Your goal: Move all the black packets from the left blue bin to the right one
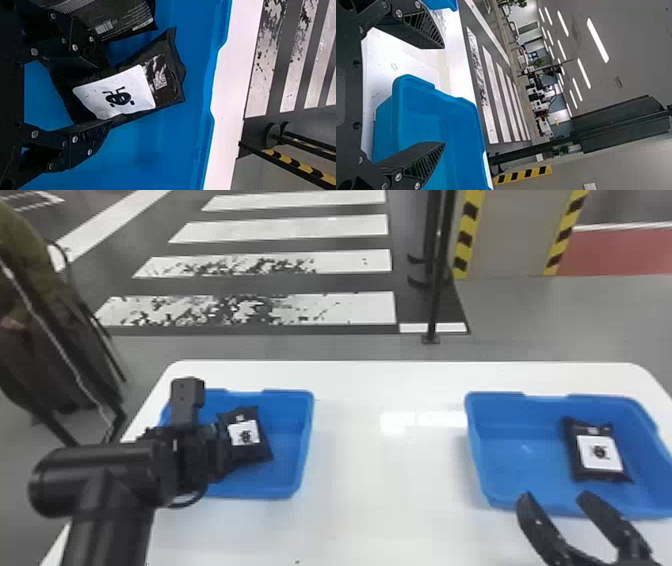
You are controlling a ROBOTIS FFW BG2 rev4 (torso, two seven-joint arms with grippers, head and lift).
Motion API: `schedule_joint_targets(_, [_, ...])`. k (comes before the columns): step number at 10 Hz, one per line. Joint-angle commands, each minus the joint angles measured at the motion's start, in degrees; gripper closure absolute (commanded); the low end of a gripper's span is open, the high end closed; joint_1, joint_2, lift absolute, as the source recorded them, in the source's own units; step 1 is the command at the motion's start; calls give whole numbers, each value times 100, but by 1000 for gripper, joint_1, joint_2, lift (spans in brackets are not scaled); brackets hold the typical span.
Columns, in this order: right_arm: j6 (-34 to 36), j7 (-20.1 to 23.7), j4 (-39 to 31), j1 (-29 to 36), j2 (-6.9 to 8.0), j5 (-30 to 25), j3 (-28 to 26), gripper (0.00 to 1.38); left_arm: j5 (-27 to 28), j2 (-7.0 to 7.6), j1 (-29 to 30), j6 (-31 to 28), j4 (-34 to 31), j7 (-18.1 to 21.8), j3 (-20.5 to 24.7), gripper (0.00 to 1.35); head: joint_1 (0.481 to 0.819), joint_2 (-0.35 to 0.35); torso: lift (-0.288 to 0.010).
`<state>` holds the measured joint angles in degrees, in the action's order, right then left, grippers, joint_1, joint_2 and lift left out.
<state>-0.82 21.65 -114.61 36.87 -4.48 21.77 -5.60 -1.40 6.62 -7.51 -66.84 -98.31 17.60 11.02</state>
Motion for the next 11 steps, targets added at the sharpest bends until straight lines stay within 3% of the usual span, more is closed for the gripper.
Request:
schedule_joint_targets(1, [12, 6, 49, -3, 0, 51, 0, 170, -43, 6, 61, 258, 23, 16, -5, 1046, 695, 114, -140])
schedule_joint_targets(2, [26, 6, 49, -3, 0, 63, 0, 170, -31, 6, 118, 455, 9, 51, -5, 1216, 695, 113, -140])
schedule_joint_targets(4, [26, 24, 35, -3, 0, 74, 0, 170, -31, 68, 272, 666, -146, 393, -5, 1213, 695, 111, -140])
schedule_joint_targets(8, [82, 270, -63, -102, 0, 108, 11, 170, -797, 121, 1496, 610, -2227, 807, -74, 1211, 695, 80, -140])
schedule_joint_targets(10, [265, 657, -91, -369, -35, 143, 46, 170, -1482, 332, 1552, 764, -2269, 1211, -634, 1211, 695, 31, -140])
schedule_joint_targets(11, [476, 736, -232, -467, -88, 154, 148, 170, -1722, 349, 1622, 806, -2382, 1264, -908, 1211, 695, -13, -140])
